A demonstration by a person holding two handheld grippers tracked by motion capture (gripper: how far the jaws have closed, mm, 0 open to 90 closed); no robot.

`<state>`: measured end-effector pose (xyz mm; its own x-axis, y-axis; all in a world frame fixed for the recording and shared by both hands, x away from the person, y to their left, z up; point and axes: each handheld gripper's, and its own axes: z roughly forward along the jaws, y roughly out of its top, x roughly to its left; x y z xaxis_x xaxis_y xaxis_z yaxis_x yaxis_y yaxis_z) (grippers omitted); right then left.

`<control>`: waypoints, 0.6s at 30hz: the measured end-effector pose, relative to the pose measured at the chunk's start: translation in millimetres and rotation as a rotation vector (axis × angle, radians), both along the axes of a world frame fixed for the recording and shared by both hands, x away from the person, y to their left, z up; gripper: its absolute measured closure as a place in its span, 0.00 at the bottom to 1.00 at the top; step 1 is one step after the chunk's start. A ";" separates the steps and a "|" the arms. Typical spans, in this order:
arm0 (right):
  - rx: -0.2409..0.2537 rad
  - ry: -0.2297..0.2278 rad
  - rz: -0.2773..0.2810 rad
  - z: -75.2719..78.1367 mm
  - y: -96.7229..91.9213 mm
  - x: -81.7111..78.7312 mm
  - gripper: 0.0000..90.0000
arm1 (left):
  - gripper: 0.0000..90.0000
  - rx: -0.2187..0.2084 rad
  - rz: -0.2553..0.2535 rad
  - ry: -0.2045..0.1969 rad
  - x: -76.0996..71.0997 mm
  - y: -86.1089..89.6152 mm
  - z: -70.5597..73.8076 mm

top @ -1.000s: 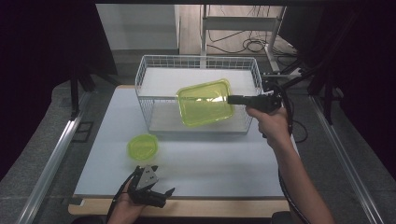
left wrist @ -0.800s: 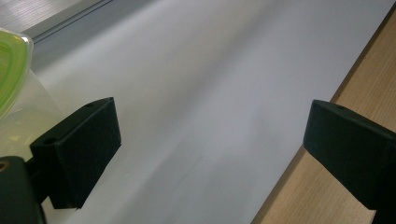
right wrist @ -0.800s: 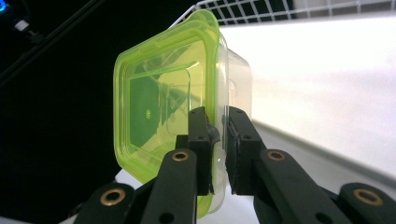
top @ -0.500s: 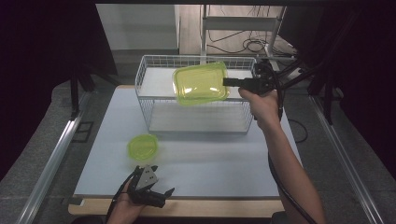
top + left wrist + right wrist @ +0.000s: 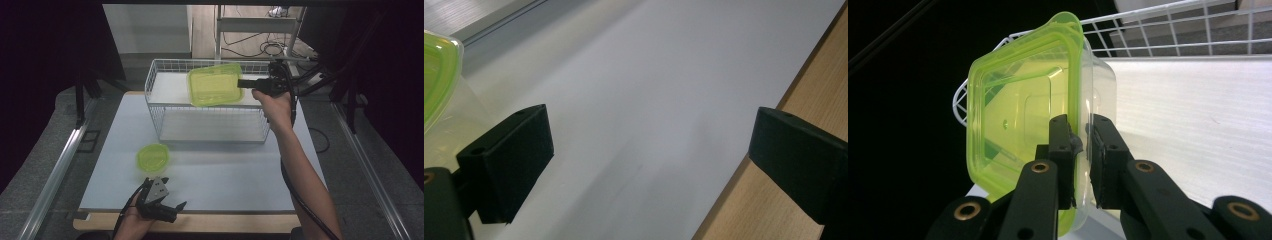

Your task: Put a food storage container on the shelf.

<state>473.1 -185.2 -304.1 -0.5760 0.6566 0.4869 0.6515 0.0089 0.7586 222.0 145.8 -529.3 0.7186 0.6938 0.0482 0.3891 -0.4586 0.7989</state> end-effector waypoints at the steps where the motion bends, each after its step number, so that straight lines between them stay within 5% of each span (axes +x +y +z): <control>1: 0.001 0.000 -0.005 -0.5 -0.1 0.6 0.90 | 0.04 0.001 -0.001 0.001 0.0 -0.1 -0.1; 18: -0.134 -0.043 -0.093 -6.5 6.9 5.7 0.78 | 0.04 0.019 -0.010 0.002 -0.2 -0.6 -0.5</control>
